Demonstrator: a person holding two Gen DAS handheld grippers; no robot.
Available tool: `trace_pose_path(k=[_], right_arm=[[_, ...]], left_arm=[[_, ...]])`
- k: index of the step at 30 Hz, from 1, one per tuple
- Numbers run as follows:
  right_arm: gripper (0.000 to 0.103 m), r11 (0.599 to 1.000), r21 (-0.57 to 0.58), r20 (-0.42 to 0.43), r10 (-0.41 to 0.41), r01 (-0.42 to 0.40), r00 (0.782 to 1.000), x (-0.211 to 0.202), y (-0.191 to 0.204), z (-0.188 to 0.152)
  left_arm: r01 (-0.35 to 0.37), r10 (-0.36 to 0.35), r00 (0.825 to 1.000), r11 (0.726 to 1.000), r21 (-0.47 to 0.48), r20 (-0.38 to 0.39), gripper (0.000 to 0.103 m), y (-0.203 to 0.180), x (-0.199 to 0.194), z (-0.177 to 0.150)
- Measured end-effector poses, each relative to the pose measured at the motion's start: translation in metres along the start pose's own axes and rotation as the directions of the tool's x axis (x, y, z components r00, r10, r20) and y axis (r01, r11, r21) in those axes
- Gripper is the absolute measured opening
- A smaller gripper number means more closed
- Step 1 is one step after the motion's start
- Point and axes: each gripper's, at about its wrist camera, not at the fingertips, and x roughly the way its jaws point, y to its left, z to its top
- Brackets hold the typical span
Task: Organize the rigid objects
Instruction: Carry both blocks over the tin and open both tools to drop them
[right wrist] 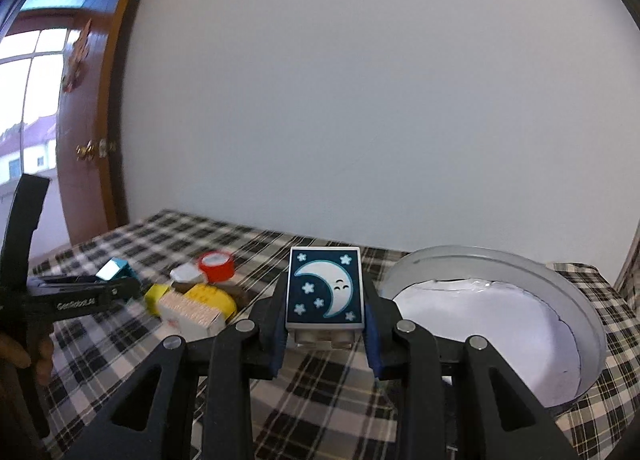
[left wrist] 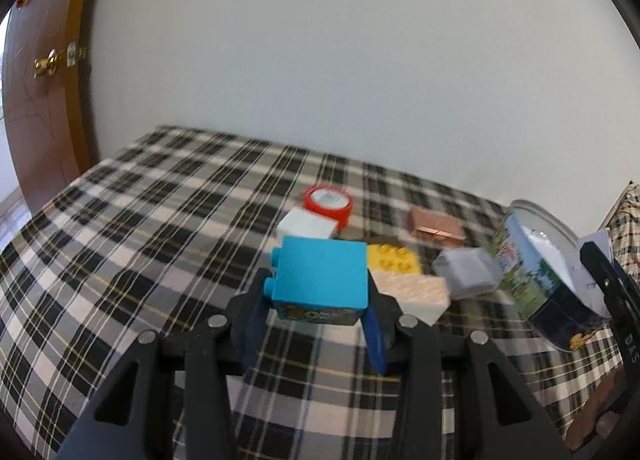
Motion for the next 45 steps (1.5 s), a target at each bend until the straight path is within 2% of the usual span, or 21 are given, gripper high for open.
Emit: trace_pose_path(k=[5,11,15,25,34,37,45], right_arm=[[0.034,0.999,0.021,0.029,-0.051,0.050,0.998,-0.006,-0.019,0.004],[0.034,0.990,0.014,0.051,-0.139,0.138,0.989,-0.014,-0.046,0.003],[0.034,0.977,0.047,0.064,-0.212,0.210,0.975,-0.019,-0.068,0.002],[0.034,0.932,0.131,0.053,-0.347,0.338,0.936,-0.032,-0.131,-0.002],[0.034,0.914,0.153,0.045,-0.385,0.375,0.922,-0.038,-0.168,-0.007],[0.034,0.903,0.130,0.037,-0.416,0.409,0.908,-0.035,-0.174,-0.008],[0.034,0.891,0.100,-0.027,-0.443,0.443,0.896,-0.022,-0.188,-0.011]], left_arm=[[0.036,-0.038,0.998,0.999,0.038,0.051,0.041,-0.024,-0.009,0.008],[0.105,-0.111,0.991,0.991,0.082,0.070,0.042,-0.061,-0.008,0.015],[0.158,-0.166,0.983,0.982,0.105,0.075,0.042,-0.086,-0.006,0.016],[0.231,-0.247,0.966,0.957,0.175,0.076,0.042,-0.140,-0.004,0.019],[0.318,-0.332,0.943,0.920,0.229,0.027,0.041,-0.201,0.008,0.015],[0.322,-0.337,0.941,0.913,0.251,0.017,0.042,-0.222,0.014,0.014],[0.335,-0.337,0.940,0.894,0.297,-0.046,0.042,-0.275,0.021,0.004]])
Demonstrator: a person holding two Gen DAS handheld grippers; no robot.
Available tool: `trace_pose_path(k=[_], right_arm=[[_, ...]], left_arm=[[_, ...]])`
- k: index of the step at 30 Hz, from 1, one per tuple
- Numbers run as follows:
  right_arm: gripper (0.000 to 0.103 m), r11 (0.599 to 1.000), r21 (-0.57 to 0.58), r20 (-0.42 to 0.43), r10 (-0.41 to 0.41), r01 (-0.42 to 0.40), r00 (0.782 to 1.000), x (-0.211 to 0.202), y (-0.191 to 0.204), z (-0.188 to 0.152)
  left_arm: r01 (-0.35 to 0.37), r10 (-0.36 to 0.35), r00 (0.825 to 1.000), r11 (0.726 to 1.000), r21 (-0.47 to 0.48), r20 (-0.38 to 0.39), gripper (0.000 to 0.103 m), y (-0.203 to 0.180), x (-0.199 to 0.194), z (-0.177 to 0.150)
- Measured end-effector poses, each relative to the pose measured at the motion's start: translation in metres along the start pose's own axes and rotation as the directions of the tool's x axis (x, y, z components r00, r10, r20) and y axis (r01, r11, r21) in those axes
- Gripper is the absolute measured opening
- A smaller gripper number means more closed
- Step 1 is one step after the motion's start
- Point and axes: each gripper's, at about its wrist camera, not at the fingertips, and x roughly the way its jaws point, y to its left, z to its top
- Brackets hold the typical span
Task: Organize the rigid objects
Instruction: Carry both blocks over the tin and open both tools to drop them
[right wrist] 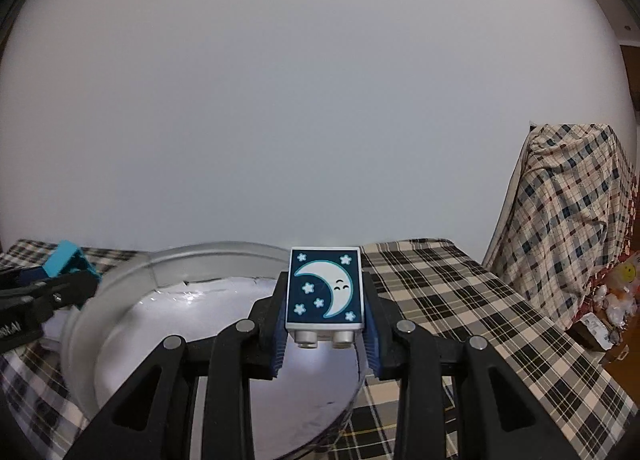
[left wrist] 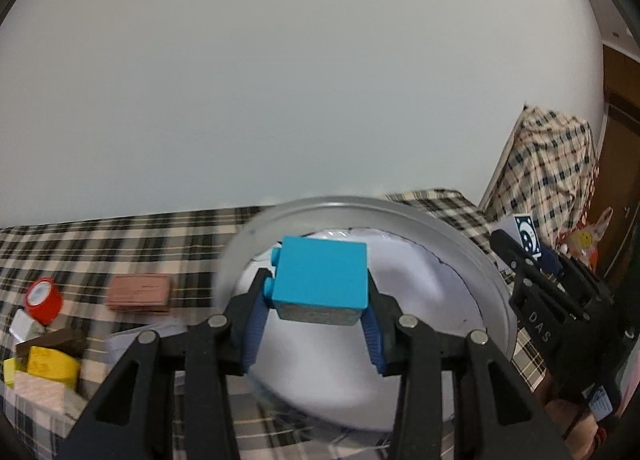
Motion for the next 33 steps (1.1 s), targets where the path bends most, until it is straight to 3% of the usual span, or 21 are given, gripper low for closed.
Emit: trace_pose_path(k=[7,22,25,27,28,30,33], right_arm=[[0.034,1.000,-0.010,-0.060,-0.004,0.003,0.998,0.013,0.001,-0.003],[0.034,0.999,0.006,-0.116,0.041,-0.040,0.992,0.028,0.001,-0.008],[0.050,1.000,0.010,-0.104,0.028,-0.027,0.994,0.026,0.001,-0.008],[0.073,0.999,0.032,-0.064,0.017,-0.015,0.998,0.020,-0.002,-0.006],[0.077,0.999,0.045,-0.035,0.011,-0.010,0.999,0.015,-0.004,-0.005],[0.085,0.998,0.068,0.023,-0.008,0.006,1.000,0.006,-0.009,-0.002],[0.088,0.994,0.104,0.069,-0.039,0.032,0.997,0.000,-0.016,0.000]], left_arm=[[-0.007,0.009,0.998,1.000,0.025,-0.064,0.042,-0.013,0.020,-0.006],[-0.061,0.069,0.991,0.996,0.072,-0.113,0.044,-0.015,0.035,-0.014],[-0.085,0.093,0.991,0.993,0.077,-0.098,0.076,-0.015,0.031,-0.015],[-0.097,0.103,0.992,0.992,0.078,-0.067,0.091,-0.015,0.024,-0.015],[-0.108,0.112,0.993,0.991,0.080,-0.047,0.101,-0.015,0.019,-0.014],[-0.143,0.143,0.990,0.986,0.082,0.002,0.102,-0.015,0.010,-0.012],[-0.164,0.163,0.986,0.983,0.086,0.024,0.102,-0.011,0.005,-0.011]])
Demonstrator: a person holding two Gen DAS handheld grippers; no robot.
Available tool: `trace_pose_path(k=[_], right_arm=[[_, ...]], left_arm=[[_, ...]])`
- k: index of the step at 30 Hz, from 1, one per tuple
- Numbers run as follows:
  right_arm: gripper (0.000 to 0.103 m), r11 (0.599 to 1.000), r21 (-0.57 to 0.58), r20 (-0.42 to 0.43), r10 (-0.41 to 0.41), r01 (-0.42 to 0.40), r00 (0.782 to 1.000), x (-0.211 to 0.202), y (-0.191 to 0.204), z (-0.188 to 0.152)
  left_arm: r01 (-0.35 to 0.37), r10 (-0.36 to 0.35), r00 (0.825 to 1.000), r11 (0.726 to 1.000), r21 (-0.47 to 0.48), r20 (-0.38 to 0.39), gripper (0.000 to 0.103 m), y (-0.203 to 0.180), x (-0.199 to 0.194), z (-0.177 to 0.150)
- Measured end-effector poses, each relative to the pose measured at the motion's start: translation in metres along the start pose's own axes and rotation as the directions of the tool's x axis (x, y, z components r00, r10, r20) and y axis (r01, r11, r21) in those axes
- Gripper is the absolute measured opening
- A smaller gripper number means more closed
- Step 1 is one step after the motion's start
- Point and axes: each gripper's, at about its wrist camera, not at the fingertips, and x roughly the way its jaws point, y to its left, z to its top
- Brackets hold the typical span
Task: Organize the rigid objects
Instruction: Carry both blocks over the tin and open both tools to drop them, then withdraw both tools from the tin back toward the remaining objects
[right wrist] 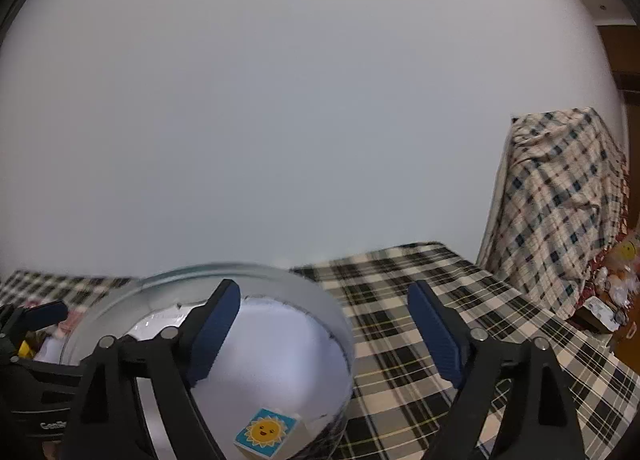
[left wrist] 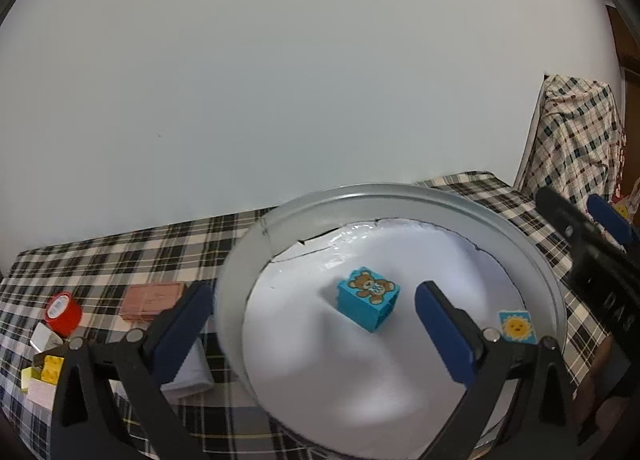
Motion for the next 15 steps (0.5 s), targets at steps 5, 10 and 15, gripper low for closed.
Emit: trace_pose_path(k=[5,10,15], right_arm=[[0.088,0.998,0.059,-0.008,0.001,0.000,1.000,0.004,-0.011,0.002],[0.088,0.996,0.083,0.018,-0.022,0.020,1.000,0.004,-0.017,0.000],[0.088,0.997,0.072,0.056,-0.038,0.034,0.998,0.000,-0.015,-0.001]], left_arm=[[-0.024,0.024,1.000,1.000,-0.018,0.004,0.102,0.011,-0.002,-0.002],[-0.082,0.082,0.996,0.997,-0.009,0.039,0.102,0.018,-0.009,-0.005],[-0.117,0.118,0.992,0.993,-0.017,0.054,0.102,0.029,-0.017,-0.011]])
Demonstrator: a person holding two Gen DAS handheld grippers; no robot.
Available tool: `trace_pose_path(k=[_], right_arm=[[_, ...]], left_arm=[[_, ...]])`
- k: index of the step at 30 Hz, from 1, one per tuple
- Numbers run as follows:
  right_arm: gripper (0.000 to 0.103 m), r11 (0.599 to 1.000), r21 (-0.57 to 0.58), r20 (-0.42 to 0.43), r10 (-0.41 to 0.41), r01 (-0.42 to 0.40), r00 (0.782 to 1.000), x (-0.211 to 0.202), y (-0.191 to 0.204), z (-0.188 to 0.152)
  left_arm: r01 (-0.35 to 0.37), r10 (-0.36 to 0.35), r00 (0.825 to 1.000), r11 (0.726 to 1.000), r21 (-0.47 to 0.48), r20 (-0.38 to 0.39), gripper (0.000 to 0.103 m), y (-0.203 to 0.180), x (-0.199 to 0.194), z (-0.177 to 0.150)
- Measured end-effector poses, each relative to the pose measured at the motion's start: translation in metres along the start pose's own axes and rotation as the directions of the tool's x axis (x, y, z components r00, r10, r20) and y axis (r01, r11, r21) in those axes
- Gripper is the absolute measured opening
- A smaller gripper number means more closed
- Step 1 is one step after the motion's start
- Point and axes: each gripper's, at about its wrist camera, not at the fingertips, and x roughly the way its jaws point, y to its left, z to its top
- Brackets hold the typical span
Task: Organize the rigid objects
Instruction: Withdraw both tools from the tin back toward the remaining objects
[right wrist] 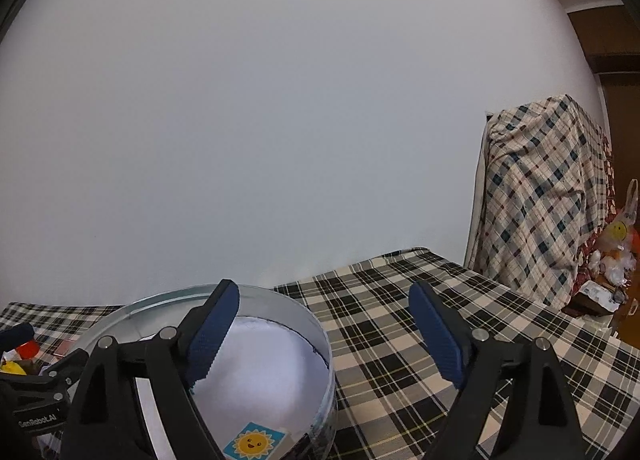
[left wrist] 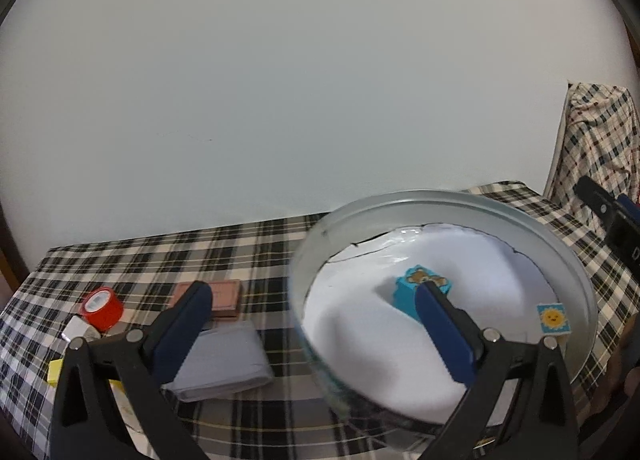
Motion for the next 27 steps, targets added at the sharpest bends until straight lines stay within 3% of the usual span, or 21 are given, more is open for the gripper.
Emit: trace_pose_path(k=[7,14,22,27], right_arm=[[0.088,0.999,0.013,0.017,-0.038,0.038,0.999,-0.005,-0.003,0.000],[0.088,0.997,0.024,0.055,-0.072,0.071,0.996,-0.020,0.003,-0.002],[0.088,0.999,-0.022,0.067,-0.042,0.043,0.997,-0.035,0.032,-0.006],[0.088,0.999,0.026,0.029,-0.022,0.021,0.999,-0.040,0.044,-0.011]], left_arm=[[-0.049,0.049,0.999,0.999,-0.021,0.000,0.102,0.019,-0.001,-0.005],[-0.050,0.050,0.999,0.998,-0.041,0.005,0.102,0.039,-0.009,-0.010],[-0.062,0.062,0.998,0.997,-0.052,0.007,0.102,0.065,-0.018,-0.017],[-0.074,0.074,0.997,0.994,-0.078,-0.002,0.102,0.089,-0.022,-0.020]])
